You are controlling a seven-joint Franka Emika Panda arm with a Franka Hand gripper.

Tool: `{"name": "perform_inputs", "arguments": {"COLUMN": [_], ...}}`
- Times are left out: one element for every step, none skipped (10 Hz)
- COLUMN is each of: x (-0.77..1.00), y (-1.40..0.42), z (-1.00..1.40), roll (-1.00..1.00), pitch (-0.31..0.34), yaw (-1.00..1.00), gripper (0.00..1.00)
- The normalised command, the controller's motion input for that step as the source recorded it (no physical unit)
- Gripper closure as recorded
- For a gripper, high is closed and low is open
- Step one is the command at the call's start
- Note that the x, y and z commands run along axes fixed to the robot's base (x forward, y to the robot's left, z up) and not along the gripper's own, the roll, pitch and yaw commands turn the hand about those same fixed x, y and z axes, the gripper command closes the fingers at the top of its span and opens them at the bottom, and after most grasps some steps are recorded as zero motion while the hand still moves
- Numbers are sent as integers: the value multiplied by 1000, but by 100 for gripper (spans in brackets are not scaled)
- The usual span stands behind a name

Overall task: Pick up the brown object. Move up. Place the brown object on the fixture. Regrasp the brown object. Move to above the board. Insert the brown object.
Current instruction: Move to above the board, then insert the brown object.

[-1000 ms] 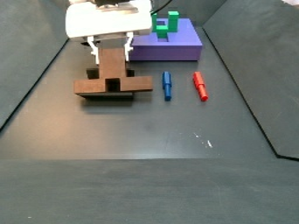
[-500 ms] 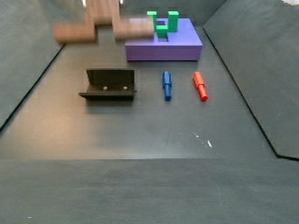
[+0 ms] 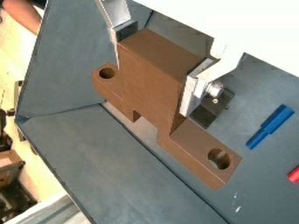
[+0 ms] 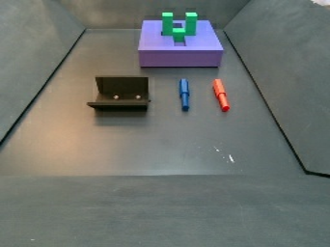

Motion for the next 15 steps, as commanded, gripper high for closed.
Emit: {"name": "perform_inputs", "arguments": {"x": [-901, -910, -975, -1020, -1010, -1046, -561, -216, -135, -105, -90, -70, -64, -47, 23], "y": [-1400, -1400, -1400, -1400, -1400, -1400, -716, -204, -111, -65, -31, 9, 13, 12, 0], "z": [274, 262, 279, 253, 255, 262, 123, 15, 1, 28, 0, -3, 11, -5, 0], "roll": [-1000, -1000, -1000, -1000, -1000, -1000, -1000, -1000, -1000, -1000, -934, -724, -508, -278, -4], "pitch": [-25, -29, -53, -60, -63, -74, -79, -78, -69, -75, -93, -84, -74, -53, 0], "yaw": [-11, -9, -5, 0, -3, -2, -7, -5, -17, -23, -25, -20, -15, -8, 0], "gripper": [100, 100, 100, 100, 100, 100, 100, 100, 100, 100, 100, 100, 100, 100, 100]}}
